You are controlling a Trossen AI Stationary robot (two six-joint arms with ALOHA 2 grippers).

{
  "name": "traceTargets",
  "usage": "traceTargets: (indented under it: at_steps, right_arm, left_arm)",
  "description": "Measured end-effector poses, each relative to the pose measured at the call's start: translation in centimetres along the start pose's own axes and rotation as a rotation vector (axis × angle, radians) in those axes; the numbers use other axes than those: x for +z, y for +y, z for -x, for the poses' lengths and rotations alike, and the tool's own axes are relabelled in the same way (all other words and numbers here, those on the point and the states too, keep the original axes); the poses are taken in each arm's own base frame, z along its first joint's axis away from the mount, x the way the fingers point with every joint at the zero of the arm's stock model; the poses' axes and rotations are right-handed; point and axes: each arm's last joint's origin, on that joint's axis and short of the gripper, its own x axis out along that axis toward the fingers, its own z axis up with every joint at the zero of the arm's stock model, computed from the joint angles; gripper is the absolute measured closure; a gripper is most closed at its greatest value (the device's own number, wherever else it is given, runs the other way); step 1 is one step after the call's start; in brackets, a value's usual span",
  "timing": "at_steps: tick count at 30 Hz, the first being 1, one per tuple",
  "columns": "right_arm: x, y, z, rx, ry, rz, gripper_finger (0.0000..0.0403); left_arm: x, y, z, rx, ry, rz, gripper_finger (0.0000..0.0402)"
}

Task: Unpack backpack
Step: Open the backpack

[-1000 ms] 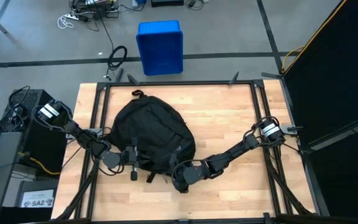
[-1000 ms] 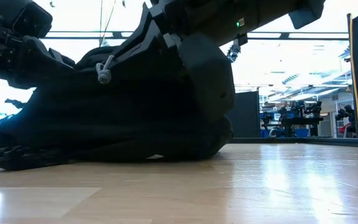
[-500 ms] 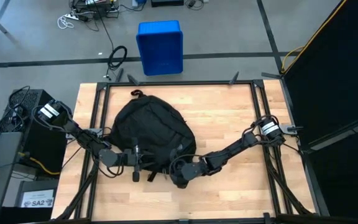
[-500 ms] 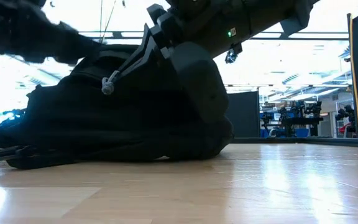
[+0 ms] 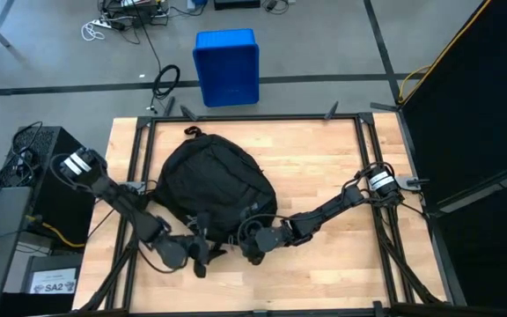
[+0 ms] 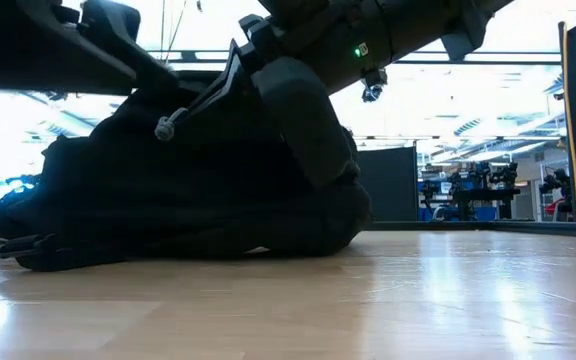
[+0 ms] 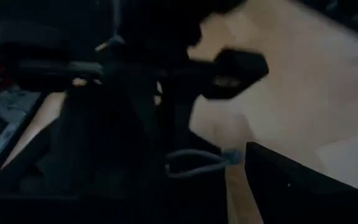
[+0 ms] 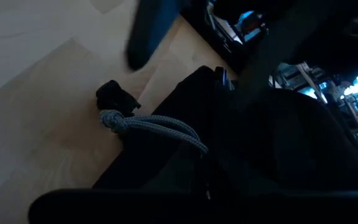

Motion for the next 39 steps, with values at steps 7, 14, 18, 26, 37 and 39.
traceTargets:
  at_steps: [7, 14, 18, 26, 37, 39]
  right_arm:
    - [0.0, 0.0, 0.0, -0.001, 0.001, -0.016, 0.0403]
    - [0.0, -0.1, 0.0, -0.003, 0.002, -0.021, 0.0403]
    - [0.0, -0.1, 0.0, -0.003, 0.001, -0.023, 0.0403]
    - [0.0, -0.1, 0.0, -0.01, 0.0, -0.025, 0.0403]
    - [0.2, 0.1, 0.1, -0.001, -0.012, -0.035, 0.0393]
    - [0.2, 0.2, 0.1, 0.019, -0.024, -0.042, 0.0386]
  left_arm:
    - [-0.2, -1.6, -1.1, 0.113, 0.13, -0.11, 0.0204]
    - [-0.5, -1.5, -0.9, 0.132, 0.216, -0.041, 0.0204]
    - [-0.7, -1.5, -0.9, 0.123, 0.232, -0.012, 0.0204]
    - [-1.2, -0.3, -1.8, 0.154, 0.285, 0.033, 0.0209]
    - [-1.3, 0.6, -2.6, 0.157, 0.302, 0.04, 0.0392]
    - [-1.2, 0.5, -2.6, 0.159, 0.293, 0.046, 0.0397]
